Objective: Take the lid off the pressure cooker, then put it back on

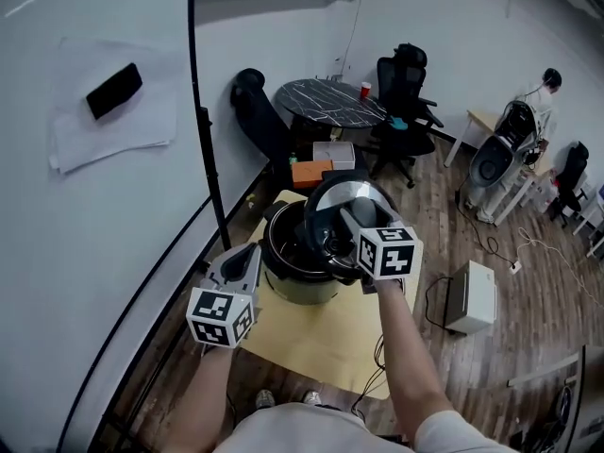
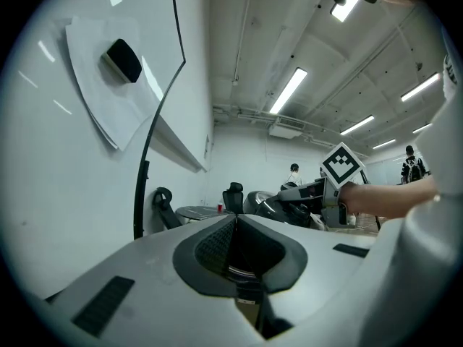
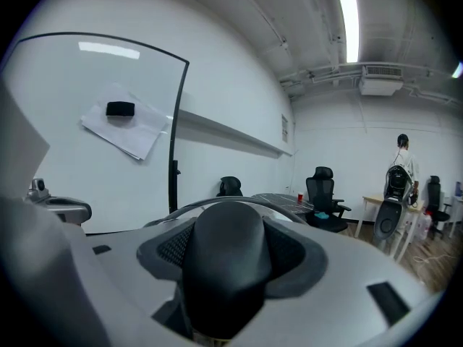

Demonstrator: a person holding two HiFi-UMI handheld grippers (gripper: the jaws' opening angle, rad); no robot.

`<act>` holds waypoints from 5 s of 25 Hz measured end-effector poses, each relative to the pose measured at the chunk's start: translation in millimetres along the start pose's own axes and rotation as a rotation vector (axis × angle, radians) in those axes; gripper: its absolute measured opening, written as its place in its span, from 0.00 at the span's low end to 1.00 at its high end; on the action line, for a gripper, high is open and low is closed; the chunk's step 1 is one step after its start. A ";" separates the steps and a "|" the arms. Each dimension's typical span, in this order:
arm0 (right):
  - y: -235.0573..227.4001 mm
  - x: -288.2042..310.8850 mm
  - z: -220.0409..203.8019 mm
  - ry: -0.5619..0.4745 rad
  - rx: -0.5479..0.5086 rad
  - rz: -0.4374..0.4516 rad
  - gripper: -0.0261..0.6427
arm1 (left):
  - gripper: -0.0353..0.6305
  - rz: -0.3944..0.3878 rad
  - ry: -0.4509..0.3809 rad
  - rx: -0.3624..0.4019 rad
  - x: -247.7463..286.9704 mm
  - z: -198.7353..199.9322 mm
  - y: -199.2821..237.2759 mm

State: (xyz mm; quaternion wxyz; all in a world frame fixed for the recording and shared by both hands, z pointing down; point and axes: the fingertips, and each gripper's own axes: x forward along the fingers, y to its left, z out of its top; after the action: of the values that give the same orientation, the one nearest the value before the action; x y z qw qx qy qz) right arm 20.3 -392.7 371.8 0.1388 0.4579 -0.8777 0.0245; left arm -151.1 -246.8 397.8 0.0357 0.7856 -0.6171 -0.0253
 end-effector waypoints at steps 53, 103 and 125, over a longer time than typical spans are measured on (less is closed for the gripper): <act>69.6 93.8 -59.3 0.408 0.017 0.048 0.46 | 0.08 -0.027 0.037 -0.041 -11.4 -22.4 25.3; 102.5 72.9 -5.2 0.080 -0.131 0.469 0.62 | 0.08 0.034 0.043 0.016 -2.6 -8.1 6.5; 34.9 -52.4 34.4 -0.287 -0.071 0.135 0.14 | 0.08 -0.077 -0.004 0.031 28.4 15.2 -25.2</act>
State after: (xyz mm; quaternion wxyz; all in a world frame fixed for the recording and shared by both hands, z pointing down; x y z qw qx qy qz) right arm 12.9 -336.5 327.8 0.0259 0.3914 -0.9177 -0.0629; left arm -121.3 -268.9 380.6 0.0215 0.8091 -0.5869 -0.0186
